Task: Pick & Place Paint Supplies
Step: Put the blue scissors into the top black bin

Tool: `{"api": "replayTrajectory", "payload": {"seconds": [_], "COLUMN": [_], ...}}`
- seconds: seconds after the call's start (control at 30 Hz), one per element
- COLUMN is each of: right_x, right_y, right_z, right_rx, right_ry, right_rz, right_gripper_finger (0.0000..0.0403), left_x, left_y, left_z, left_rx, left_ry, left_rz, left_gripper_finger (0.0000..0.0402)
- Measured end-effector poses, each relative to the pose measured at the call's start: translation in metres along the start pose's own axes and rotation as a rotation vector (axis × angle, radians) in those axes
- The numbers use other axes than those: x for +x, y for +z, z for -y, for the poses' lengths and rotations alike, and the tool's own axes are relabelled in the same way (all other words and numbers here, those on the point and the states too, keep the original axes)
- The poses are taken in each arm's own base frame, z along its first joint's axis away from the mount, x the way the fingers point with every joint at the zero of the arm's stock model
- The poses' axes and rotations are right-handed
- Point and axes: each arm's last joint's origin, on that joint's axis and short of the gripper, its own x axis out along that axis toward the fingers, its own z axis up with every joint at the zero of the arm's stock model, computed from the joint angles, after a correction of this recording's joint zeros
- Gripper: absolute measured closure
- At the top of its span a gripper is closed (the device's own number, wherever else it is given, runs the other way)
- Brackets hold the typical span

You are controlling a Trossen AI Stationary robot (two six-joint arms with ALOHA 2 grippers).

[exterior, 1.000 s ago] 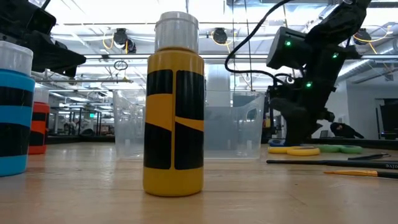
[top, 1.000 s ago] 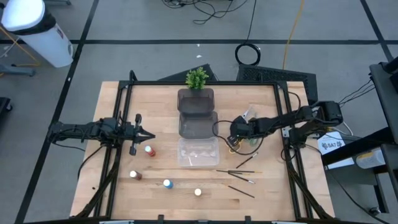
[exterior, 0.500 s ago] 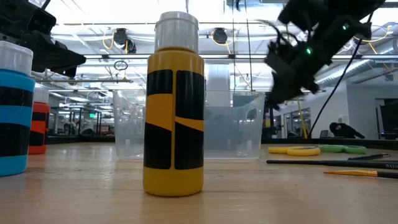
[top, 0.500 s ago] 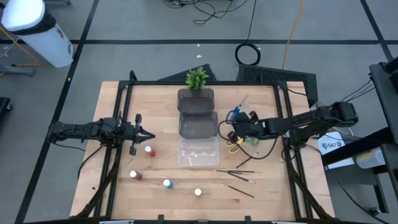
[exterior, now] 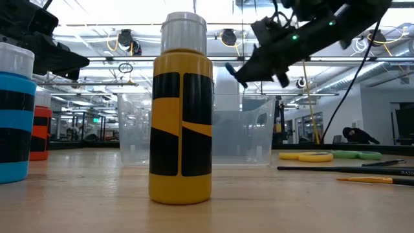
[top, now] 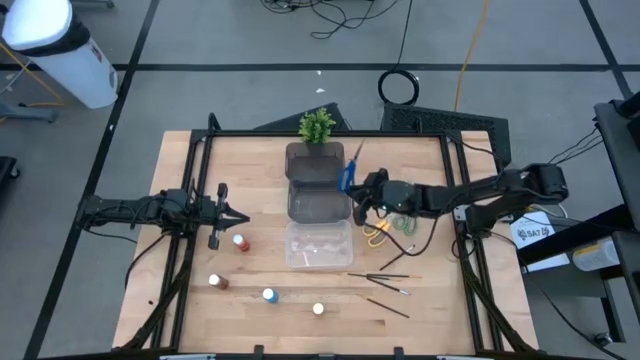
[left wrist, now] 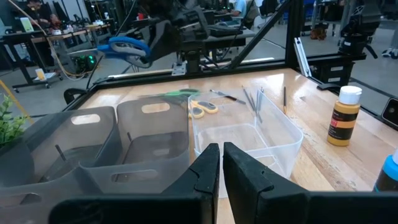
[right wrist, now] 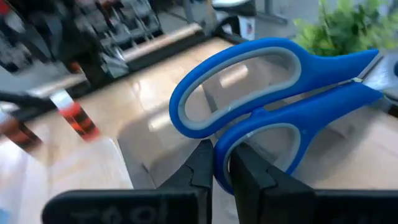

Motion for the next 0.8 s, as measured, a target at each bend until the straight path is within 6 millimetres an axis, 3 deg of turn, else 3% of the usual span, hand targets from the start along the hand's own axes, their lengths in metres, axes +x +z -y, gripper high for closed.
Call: {"api": "replayTrajectory", "payload": {"seconds": [0.23,0.6,0.7,0.8], "right_x": [0.025,0.083,0.094,0.103], "right_y": [0.014,0.029,0.031,0.034], "right_z": [0.010,-0.012,-0.017,-0.016], "right_rx": [0.009,-0.212,-0.103,0.043], "right_ry": [0.104,0.281,0.391,0.388], "right_rz": [0.040,-0.173,-0.216,-0.207], "right_gripper_finger": [0.0382,0.0382,0.0382,0.0380], "left_x": [0.000,0.000,0.000,0.000], "left_y": [0.000,0.000,0.000,0.000], "left_z": [0.000,0.000,0.000,0.000], "left_rx": [0.000,0.000,0.000,0.000], "left_ry": [0.000,0.000,0.000,0.000], "left_rz": [0.000,0.000,0.000,0.001], "left_gripper_finger": [0.0366,0.0366,0.0366,0.0366]}}
